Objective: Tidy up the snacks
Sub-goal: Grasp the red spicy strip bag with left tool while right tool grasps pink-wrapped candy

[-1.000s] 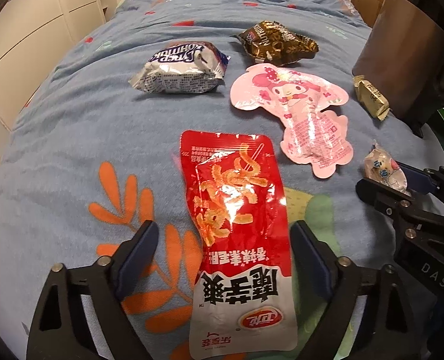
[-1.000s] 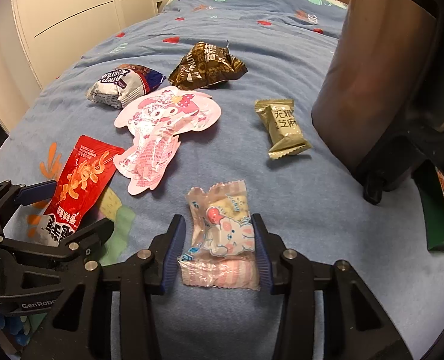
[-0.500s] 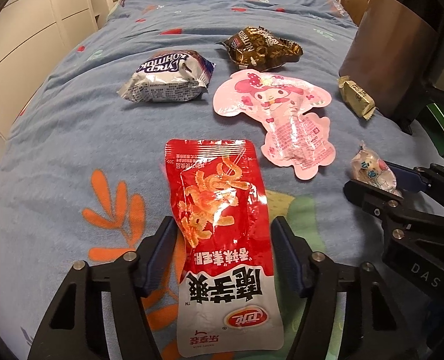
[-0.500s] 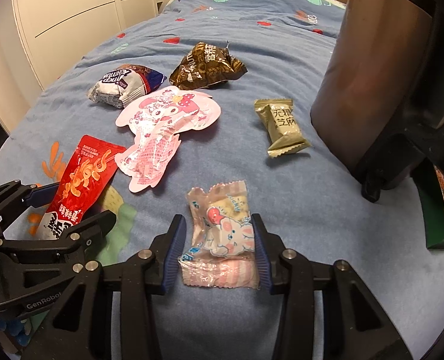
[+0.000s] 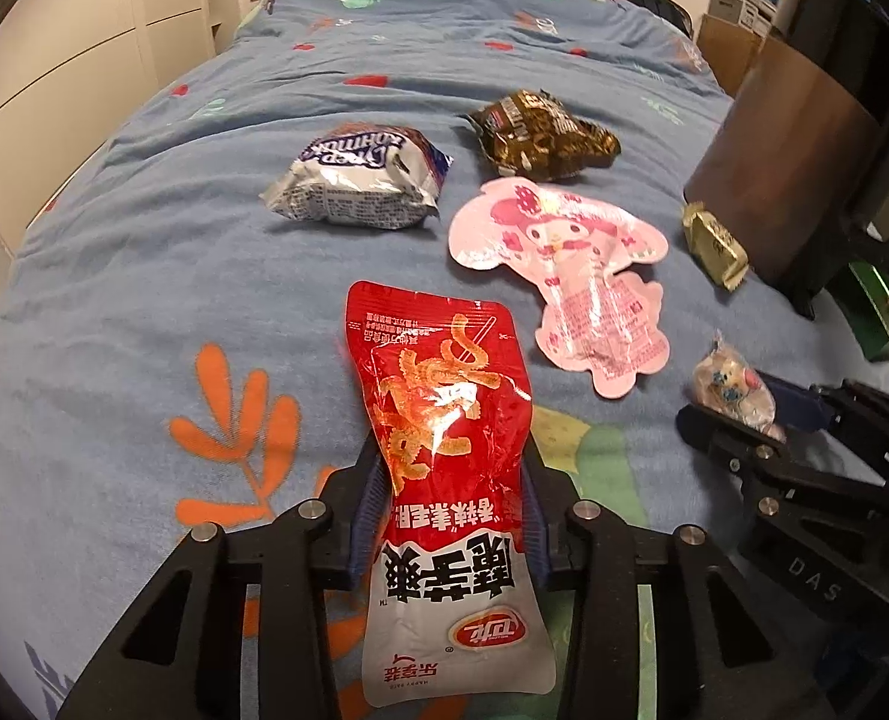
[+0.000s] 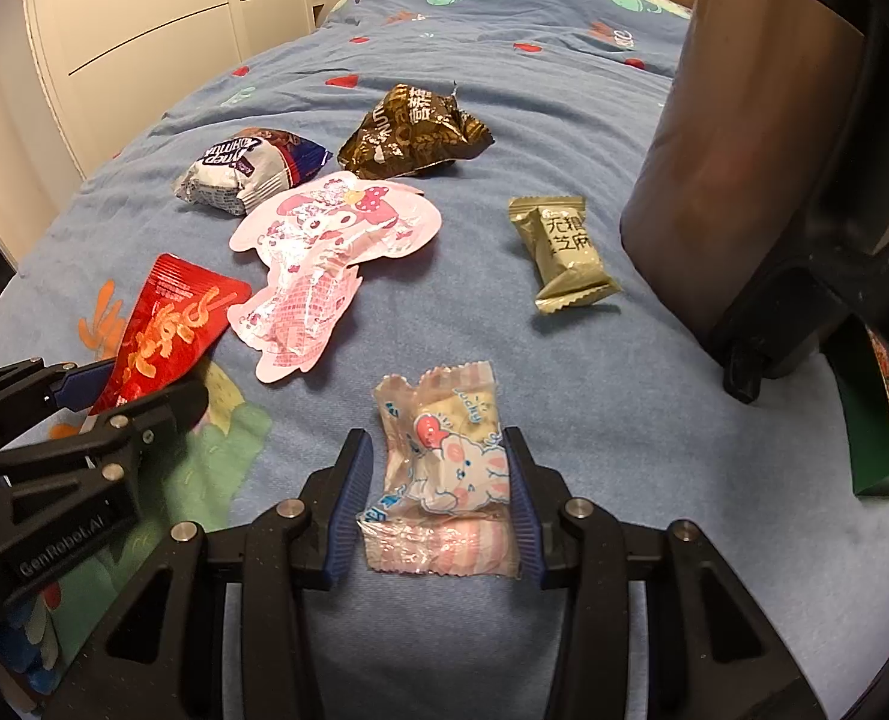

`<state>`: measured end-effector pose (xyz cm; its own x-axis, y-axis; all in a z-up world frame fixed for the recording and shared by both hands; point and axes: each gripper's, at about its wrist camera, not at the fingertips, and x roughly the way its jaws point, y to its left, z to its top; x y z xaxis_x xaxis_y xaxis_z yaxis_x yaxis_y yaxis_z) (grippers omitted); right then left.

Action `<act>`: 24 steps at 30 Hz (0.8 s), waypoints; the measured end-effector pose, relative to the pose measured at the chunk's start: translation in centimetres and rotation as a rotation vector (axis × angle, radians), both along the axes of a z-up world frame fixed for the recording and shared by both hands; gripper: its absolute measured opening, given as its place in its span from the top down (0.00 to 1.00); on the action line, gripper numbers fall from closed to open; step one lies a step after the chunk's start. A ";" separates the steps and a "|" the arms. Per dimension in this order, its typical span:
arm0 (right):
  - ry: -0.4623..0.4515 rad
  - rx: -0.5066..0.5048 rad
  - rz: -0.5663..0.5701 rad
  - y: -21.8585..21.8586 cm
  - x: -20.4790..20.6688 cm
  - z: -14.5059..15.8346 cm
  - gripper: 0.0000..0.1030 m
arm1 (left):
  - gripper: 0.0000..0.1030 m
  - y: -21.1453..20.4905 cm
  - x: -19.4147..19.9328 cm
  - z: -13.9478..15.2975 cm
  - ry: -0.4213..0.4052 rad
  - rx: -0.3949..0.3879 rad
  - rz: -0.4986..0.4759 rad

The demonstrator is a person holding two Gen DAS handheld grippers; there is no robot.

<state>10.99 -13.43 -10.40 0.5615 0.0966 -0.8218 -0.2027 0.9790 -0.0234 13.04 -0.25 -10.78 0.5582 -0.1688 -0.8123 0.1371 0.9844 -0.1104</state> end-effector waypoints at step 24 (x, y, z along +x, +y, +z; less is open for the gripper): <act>-0.013 0.006 0.003 -0.1 -0.2 0.6 0.00 | 0.67 1.3 0.0 0.8 -0.028 -0.041 0.054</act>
